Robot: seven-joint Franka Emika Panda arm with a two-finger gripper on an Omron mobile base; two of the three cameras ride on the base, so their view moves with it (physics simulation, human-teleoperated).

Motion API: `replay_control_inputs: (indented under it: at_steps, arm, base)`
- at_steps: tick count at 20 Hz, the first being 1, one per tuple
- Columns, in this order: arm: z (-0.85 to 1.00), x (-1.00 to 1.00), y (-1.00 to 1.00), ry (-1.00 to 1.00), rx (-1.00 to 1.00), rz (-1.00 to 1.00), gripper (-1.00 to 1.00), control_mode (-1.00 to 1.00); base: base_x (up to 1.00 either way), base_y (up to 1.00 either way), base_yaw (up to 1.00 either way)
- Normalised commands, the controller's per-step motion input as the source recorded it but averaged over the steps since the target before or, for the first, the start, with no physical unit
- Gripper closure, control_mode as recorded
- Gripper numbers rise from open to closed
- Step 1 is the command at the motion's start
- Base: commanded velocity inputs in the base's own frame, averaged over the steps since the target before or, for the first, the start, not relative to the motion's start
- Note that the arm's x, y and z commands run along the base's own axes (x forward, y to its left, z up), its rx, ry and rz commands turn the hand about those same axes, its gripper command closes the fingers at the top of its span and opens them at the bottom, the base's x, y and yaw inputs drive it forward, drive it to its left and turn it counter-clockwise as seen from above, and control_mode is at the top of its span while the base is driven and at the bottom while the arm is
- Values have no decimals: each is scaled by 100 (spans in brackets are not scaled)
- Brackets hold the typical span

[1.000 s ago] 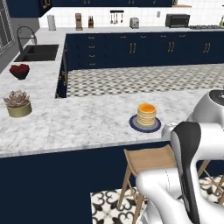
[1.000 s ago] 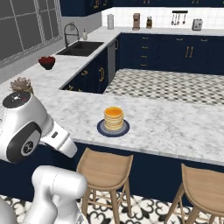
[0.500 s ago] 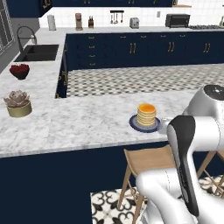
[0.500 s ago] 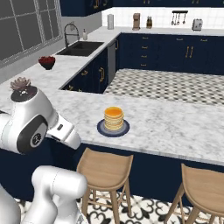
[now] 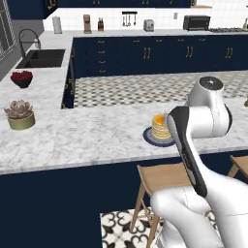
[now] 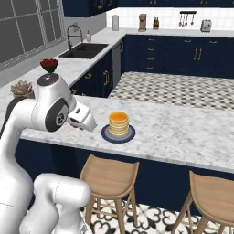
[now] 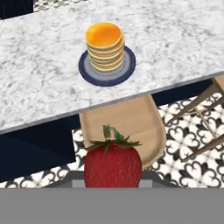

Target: Take the strawberry from the fridge and place it on top of the pancake, located on the dining counter.

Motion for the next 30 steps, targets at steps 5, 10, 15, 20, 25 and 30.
replay_control_inputs:
  at_steps: [5, 10, 15, 20, 25, 30]
  arm:
    - [4, 100, -47, 7, 1, 11, 100, -100]
    - [4, 100, -42, 13, 3, 10, 100, -100]
    - [-4, 100, -7, 1, 0, 9, 100, -100]
    - [-56, 92, -5, 0, -1, 3, 100, -100]
    - [-43, 97, -16, 3, 0, 0, 100, -100]
    - [-36, 48, -12, 6, -2, 0, 100, -100]
  base:
    - [0, 0, 0]
    - [0, 0, 0]
    - [0, 0, 0]
    - [0, 0, 0]
    - [0, 0, 0]
    - [0, 0, 0]
